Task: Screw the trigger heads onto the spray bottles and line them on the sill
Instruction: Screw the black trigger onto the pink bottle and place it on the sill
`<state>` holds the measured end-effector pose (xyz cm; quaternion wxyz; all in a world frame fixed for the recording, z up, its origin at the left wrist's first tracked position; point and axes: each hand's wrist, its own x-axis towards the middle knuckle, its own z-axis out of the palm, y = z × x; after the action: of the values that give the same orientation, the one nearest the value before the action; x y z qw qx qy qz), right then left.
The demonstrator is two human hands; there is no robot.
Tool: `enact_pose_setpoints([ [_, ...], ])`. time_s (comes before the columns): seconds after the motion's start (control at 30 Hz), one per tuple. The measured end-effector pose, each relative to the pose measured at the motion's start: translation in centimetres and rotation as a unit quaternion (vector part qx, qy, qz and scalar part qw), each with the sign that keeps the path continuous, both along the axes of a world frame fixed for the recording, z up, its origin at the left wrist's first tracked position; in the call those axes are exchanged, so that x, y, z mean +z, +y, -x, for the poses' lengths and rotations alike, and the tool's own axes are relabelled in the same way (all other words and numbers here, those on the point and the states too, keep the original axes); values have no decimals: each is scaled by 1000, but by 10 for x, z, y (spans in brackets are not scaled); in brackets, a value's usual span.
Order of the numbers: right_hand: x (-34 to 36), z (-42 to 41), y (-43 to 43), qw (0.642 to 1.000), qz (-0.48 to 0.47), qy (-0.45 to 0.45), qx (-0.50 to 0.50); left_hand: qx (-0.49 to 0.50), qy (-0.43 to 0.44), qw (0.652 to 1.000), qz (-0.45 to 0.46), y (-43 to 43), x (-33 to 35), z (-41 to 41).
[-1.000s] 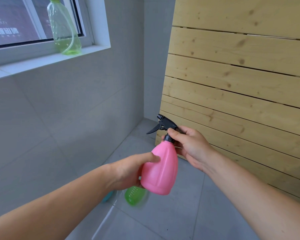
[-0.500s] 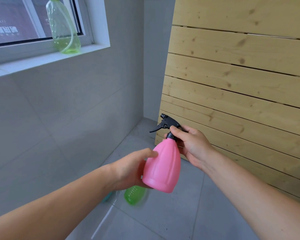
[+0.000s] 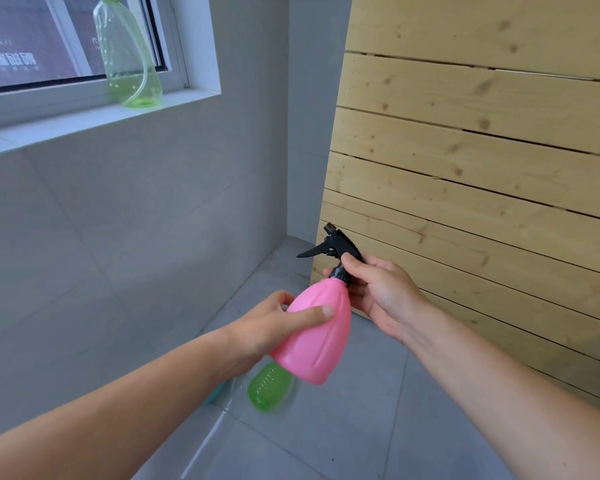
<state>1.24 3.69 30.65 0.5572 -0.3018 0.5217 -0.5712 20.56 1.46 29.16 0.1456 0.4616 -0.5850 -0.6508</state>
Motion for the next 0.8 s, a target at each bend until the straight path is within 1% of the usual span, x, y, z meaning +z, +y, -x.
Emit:
enact_pose_setpoints([
  [0.07,2,2,0,1000,3,-13,6,-24,12,1000,-12,-1,1,-1],
  [0.13,4,2,0,1000,9,-20,20,-48,51,996,-58,0,5,-1],
  [0.23,4,-2,1,999,15,-24,42,-45,80,991,-94,4,0,-2],
  [0.37,2,-2,1,999,20,-9,49,-21,71,996,-59,6,-3,1],
  [0.8,0,-9,-3,997,5,65,-30,54,15,997,52,9,-7,13],
])
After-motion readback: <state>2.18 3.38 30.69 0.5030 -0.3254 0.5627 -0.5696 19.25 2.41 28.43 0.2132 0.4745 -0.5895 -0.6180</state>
